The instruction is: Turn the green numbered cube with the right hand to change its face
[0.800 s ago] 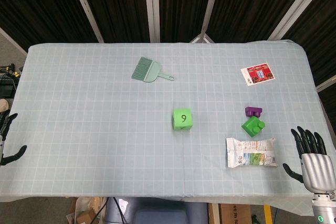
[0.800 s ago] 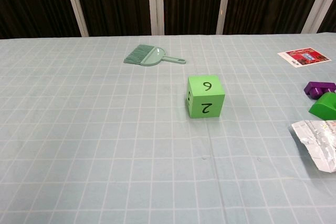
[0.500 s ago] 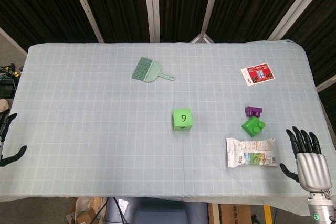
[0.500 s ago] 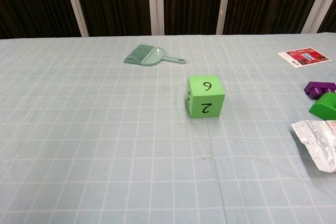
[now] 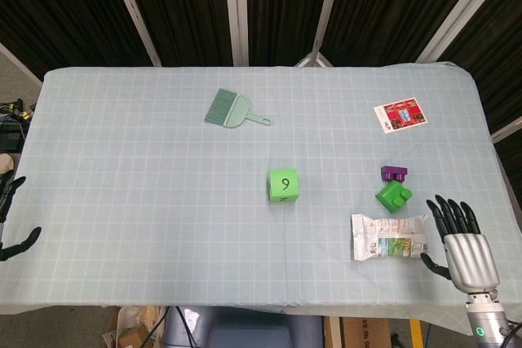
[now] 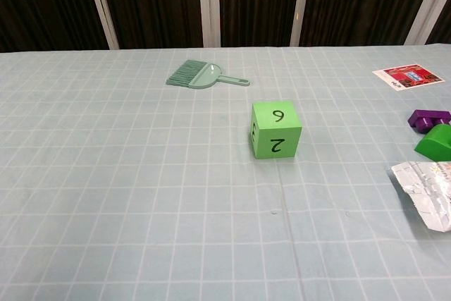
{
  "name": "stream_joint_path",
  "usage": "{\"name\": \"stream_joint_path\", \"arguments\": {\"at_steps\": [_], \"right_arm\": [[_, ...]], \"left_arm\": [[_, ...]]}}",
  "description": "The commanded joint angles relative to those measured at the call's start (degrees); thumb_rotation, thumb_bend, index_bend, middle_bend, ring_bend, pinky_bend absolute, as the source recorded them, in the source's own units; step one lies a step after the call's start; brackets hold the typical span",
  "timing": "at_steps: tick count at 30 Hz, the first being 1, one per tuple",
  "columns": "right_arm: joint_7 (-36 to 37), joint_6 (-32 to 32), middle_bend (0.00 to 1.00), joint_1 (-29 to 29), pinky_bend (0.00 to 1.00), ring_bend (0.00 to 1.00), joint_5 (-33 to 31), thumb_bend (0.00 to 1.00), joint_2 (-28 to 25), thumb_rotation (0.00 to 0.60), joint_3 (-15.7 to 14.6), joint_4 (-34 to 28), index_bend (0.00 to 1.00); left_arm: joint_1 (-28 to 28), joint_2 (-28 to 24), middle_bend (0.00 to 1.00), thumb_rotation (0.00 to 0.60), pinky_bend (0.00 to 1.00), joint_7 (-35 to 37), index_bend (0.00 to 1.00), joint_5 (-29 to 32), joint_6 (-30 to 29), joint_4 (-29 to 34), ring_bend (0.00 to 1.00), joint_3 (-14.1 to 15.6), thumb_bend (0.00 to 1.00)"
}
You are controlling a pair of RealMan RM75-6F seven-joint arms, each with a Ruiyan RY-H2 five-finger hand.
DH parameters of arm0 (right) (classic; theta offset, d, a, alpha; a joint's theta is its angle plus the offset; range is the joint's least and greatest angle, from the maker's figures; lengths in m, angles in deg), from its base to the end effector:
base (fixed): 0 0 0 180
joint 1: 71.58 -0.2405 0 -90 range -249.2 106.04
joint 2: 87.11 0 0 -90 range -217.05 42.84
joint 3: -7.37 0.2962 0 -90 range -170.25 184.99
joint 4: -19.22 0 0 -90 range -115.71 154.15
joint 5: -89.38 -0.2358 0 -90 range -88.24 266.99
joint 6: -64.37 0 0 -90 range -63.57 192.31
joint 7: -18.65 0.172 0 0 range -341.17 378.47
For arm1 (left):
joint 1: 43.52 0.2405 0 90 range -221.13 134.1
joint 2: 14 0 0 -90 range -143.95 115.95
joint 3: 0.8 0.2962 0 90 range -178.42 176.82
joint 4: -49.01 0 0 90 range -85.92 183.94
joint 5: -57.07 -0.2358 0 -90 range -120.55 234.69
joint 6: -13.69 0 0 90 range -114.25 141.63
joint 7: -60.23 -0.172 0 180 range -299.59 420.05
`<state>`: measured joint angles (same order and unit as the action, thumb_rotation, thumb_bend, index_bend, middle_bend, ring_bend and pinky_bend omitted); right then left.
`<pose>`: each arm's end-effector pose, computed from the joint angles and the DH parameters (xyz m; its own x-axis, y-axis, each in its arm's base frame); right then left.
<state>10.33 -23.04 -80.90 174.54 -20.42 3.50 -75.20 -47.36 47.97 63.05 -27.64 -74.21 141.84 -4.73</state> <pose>-0.3391 -0.2121 0.1218 0.4646 -0.0493 0.8842 -0.8846 -0.0720 0.4608 -0.3597 0.2119 0.1782 0.3742 -0.0615 0.9253 0.9273 0.0249 -0.3734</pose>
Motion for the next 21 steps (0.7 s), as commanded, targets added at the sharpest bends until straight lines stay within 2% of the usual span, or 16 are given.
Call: {"name": "stream_joint_path", "arguments": {"at_steps": [1,4,8,11,15,18,21], "right_arm": [[-3.76,8.55,0.14,-6.51,0.05,0.12,-1.58,0.22,-4.22,0.6,3.72,-7.11,0.07],[-6.63,16.58,0.28,-10.97,0.18,0.26,-8.74,0.22,-7.43,0.6,6.89,-12.94,0.1],[-11.99,24.73,0.49,-16.05,0.4,0.49,-17.71,0.22,-9.82,0.6,9.53,-16.58,0.12],[-17.79,29.31,0.64,-20.32,0.54,0.63,-25.9,0.28,-10.74,0.6,11.14,-18.21,0.14],[-27.02,31.87,0.76,-26.13,0.62,0.73,-36.54,0.47,-10.76,0.6,11.87,-19.51,0.16],[-33.44,31.95,0.81,-30.65,0.64,0.77,-44.61,0.59,-9.55,0.6,11.94,-20.07,0.17],[-37.85,31.66,0.82,-34.88,0.64,0.78,-52.45,0.66,-8.08,0.6,11.94,-20.38,0.17]], "left_arm": [[-0.25,0.1,0.0,0.6,0.12,-0.62,0.11,1.2,1.34,-0.07,0.0,-0.06,0.34],[-0.34,0.01,0.0,0.6,0.12,-0.83,0.1,1.1,1.45,0.19,0.0,-0.05,0.34],[-0.19,-0.15,0.0,0.6,0.12,-0.62,0.1,1.53,1.39,0.21,0.0,-0.2,0.34],[-0.25,-0.26,0.0,0.6,0.12,-0.48,0.1,2.22,1.75,0.26,0.0,-0.44,0.34],[-0.34,-0.24,0.0,0.6,0.12,-0.77,0.1,2.48,2.0,0.31,0.0,-0.52,0.34],[-0.44,-0.12,0.0,0.6,0.12,-1.17,0.1,2.65,2.23,0.33,0.0,-0.54,0.34],[-0.47,-0.06,0.0,0.6,0.12,-1.44,0.1,2.8,2.34,0.39,0.0,-0.56,0.34]]}}
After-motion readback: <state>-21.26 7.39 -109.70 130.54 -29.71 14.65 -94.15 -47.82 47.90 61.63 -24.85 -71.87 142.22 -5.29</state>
